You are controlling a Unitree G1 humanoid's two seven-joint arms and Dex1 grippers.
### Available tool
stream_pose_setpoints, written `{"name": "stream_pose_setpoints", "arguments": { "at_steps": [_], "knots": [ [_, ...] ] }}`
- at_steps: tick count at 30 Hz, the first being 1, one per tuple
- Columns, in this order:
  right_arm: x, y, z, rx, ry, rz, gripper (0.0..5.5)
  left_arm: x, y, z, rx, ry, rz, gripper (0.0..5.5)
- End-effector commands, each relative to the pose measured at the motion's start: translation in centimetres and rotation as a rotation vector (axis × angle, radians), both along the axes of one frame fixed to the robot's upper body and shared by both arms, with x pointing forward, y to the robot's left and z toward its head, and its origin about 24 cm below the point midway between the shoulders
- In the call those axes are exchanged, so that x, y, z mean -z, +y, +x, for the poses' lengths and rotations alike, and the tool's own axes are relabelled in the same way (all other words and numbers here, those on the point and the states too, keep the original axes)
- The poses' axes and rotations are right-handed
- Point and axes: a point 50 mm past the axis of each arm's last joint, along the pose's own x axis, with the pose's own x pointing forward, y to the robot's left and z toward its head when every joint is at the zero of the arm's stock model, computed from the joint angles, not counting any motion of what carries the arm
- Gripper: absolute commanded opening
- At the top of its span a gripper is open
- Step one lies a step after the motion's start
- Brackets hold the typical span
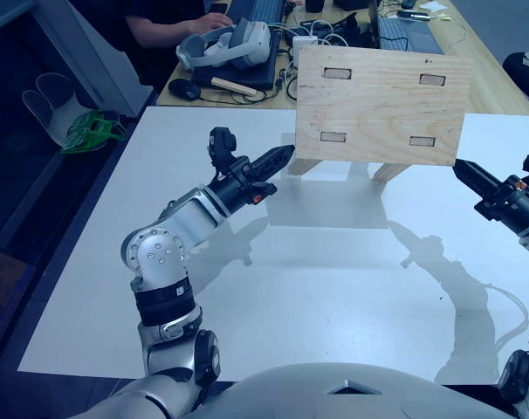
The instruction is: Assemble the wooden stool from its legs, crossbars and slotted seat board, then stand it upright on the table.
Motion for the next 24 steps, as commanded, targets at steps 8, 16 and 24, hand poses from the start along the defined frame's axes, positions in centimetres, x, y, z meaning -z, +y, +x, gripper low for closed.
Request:
{"name": "stream_pose_setpoints", "arguments": {
  "at_steps": [8,16,24],
  "knots": [
    [-1.25,3.11,0.89,-0.165,-0.072,0.097,0.00,-1.59,-3.49,-0.54,0.198,-0.044,-0.086,0.02],
    [-1.32,3.18,0.97,-0.159,-0.077,0.109,0.00,-1.78,-3.46,-0.52,0.196,-0.049,-0.100,0.02],
    [-1.50,3.11,1.02,-0.151,-0.083,0.118,0.00,-1.93,-3.32,-0.44,0.190,-0.052,-0.121,0.02]
  ]
}}
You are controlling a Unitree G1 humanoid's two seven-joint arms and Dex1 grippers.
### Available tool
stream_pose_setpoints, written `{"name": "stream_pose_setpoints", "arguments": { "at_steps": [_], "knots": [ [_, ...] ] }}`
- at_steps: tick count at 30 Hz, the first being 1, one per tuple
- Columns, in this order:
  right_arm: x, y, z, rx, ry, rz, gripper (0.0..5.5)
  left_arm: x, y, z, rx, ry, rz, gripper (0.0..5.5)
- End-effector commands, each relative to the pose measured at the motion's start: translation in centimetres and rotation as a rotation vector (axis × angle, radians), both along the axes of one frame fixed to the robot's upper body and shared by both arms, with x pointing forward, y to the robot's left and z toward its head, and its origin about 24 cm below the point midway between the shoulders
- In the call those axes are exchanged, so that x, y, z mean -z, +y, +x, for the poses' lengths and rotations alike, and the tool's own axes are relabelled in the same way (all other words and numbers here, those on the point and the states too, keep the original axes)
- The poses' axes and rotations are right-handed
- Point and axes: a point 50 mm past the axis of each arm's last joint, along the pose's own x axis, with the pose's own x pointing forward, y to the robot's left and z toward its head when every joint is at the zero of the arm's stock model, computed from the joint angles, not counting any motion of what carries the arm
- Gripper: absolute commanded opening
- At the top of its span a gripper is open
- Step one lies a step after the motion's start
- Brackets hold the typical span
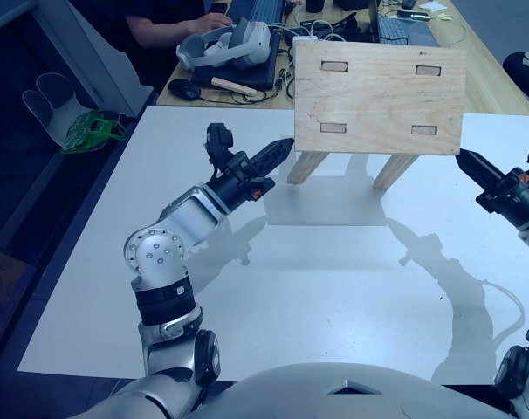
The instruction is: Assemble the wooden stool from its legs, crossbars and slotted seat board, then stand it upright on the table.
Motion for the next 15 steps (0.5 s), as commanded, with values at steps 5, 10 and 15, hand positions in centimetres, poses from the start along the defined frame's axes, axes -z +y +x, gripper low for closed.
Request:
{"name": "stream_pose_setpoints", "arguments": {
  "at_steps": [5,10,15],
  "knots": [
    [-0.93,2.81,0.61,-0.161,-0.049,0.087,0.00,-1.70,-3.25,-0.46,0.189,-0.053,-0.069,0.02],
    [-1.02,2.80,0.63,-0.160,-0.050,0.092,0.00,-1.72,-3.21,-0.32,0.181,-0.051,-0.071,0.02],
    [-1.26,2.66,0.77,-0.148,-0.058,0.108,0.00,-1.79,-3.20,-0.21,0.172,-0.050,-0.078,0.02]
  ]
}}
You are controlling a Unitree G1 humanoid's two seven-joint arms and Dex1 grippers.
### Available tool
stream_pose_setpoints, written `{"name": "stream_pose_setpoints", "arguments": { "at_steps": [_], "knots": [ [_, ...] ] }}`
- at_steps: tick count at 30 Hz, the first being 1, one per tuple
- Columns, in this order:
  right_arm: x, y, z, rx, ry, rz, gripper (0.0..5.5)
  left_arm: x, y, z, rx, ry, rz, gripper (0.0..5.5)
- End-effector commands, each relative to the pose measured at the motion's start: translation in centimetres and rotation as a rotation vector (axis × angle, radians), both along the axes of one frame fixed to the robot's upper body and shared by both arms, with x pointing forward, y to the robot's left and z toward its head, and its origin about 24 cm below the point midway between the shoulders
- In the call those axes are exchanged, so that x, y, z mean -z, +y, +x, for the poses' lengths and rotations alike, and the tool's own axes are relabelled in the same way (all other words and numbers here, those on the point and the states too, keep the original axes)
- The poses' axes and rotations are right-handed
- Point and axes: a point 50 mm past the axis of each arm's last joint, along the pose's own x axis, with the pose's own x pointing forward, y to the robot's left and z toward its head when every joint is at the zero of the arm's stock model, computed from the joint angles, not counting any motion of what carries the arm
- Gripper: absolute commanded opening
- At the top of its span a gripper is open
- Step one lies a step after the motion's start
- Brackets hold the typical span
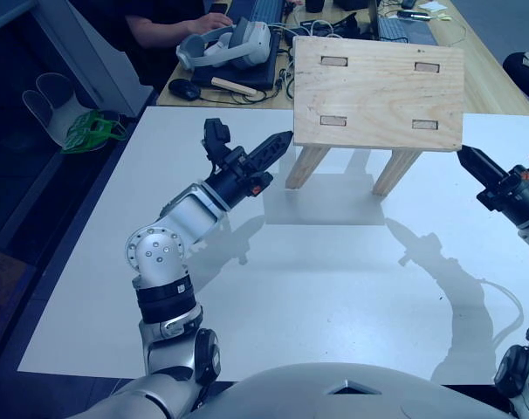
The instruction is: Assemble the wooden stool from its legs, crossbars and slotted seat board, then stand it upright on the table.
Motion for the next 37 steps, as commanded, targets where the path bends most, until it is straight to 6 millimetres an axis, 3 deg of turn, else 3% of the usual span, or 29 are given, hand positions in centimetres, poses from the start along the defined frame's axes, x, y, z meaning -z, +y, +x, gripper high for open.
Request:
{"name": "stream_pose_setpoints", "arguments": {
  "at_steps": [1,8,14,17,20,21,24,28,31,34,37],
  "knots": [
    [-1.0,2.5,0.7,-0.143,-0.047,0.073,0.00,-1.4,-3.2,-0.4,0.178,-0.043,-0.035,0.02],
    [-0.9,2.5,0.6,-0.138,-0.039,0.067,0.00,-1.2,-3.2,-0.4,0.171,-0.034,-0.023,0.02],
    [2.3,1.7,0.0,-0.094,0.074,-0.058,0.00,0.9,-2.9,-0.3,0.108,0.004,0.137,0.02],
    [4.3,0.1,0.2,0.075,0.115,-0.099,0.00,2.3,-2.3,0.6,-0.068,-0.020,0.283,0.02],
    [6.6,-1.3,0.9,0.345,0.172,-0.163,0.00,5.1,-0.7,1.7,-0.350,-0.009,0.480,0.02],
    [7.5,-1.2,1.1,0.432,0.192,-0.187,0.00,6.3,-0.1,1.7,-0.437,0.036,0.497,0.02],
    [9.3,0.1,1.1,0.645,0.216,-0.252,0.00,6.8,0.8,2.0,-0.570,0.034,0.500,0.02],
    [7.3,0.0,1.5,0.802,0.095,-0.381,0.00,6.1,2.1,2.2,-0.750,-0.009,0.552,0.02],
    [5.0,2.0,2.6,0.759,-0.049,-0.497,0.00,5.0,2.1,2.7,-0.811,-0.096,0.591,0.02],
    [4.3,3.2,3.3,0.731,-0.135,-0.658,0.00,3.2,2.0,3.6,-0.857,-0.266,0.646,0.02],
    [4.0,3.9,4.1,0.711,-0.190,-0.729,0.00,3.2,1.7,4.1,-0.791,-0.327,0.689,0.02]
  ]
}}
